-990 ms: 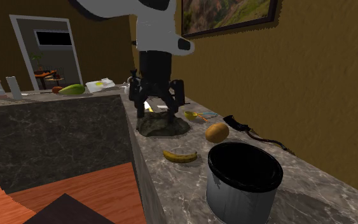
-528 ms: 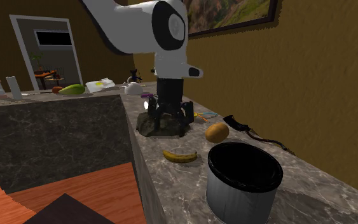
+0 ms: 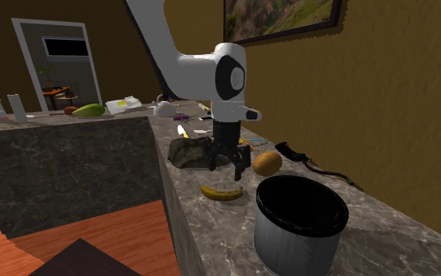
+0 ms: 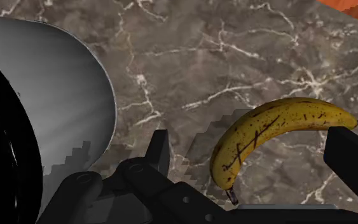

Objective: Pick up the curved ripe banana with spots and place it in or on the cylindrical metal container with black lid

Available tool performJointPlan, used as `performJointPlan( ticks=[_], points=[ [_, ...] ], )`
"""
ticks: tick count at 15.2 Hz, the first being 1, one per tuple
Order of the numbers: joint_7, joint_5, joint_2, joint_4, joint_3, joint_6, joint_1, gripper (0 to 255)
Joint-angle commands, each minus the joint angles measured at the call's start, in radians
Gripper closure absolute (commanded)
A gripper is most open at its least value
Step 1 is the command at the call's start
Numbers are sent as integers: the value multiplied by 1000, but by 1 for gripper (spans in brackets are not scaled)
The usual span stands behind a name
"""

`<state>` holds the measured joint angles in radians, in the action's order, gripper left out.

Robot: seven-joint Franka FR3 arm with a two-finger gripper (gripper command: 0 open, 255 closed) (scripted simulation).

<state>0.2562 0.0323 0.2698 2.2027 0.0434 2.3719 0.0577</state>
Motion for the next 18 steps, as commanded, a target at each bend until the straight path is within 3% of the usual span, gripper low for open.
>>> performJointPlan(
  ticks=[1,8,18],
  points=[
    [20,0,75,-56,-6,30,0,0],
    [66,-11,315,-275,-27,81,5,0],
    [67,-9,395,-285,-29,151,4,0]
  ],
)
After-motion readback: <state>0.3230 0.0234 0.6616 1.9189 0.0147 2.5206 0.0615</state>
